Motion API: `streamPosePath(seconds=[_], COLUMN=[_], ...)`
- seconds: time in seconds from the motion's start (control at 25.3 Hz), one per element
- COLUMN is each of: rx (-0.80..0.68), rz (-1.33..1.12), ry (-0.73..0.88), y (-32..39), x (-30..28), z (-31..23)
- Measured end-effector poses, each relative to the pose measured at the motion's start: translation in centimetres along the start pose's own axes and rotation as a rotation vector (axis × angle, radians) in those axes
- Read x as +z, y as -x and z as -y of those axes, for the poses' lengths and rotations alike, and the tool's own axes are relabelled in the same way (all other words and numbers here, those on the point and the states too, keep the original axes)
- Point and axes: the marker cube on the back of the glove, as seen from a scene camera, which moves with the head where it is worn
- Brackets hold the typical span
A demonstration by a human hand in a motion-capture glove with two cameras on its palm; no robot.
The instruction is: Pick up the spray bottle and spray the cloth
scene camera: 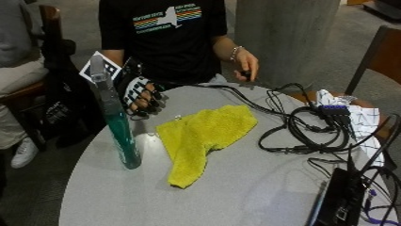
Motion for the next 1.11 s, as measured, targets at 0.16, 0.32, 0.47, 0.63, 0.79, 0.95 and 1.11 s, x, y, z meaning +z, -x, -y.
streamPosePath(seconds=[0.16,0.32,0.47,0.63,0.79,0.95,1.11], rx=[0.000,-0.011,-0.039,-0.043,-0.012,0.061,0.169], rz=[0.000,-0.017,-0.061,-0.078,-0.047,0.017,0.111], ry=[0.000,0.000,0.024,0.032,0.000,-0.111,-0.147], y=[0.0,0.4,1.5,1.9,1.7,2.1,2.7], x=[0.0,-0.2,-0.7,-1.0,-1.3,-1.7,-2.7], z=[0.0,0.0,0.2,0.6,0.6,0.9,0.4])
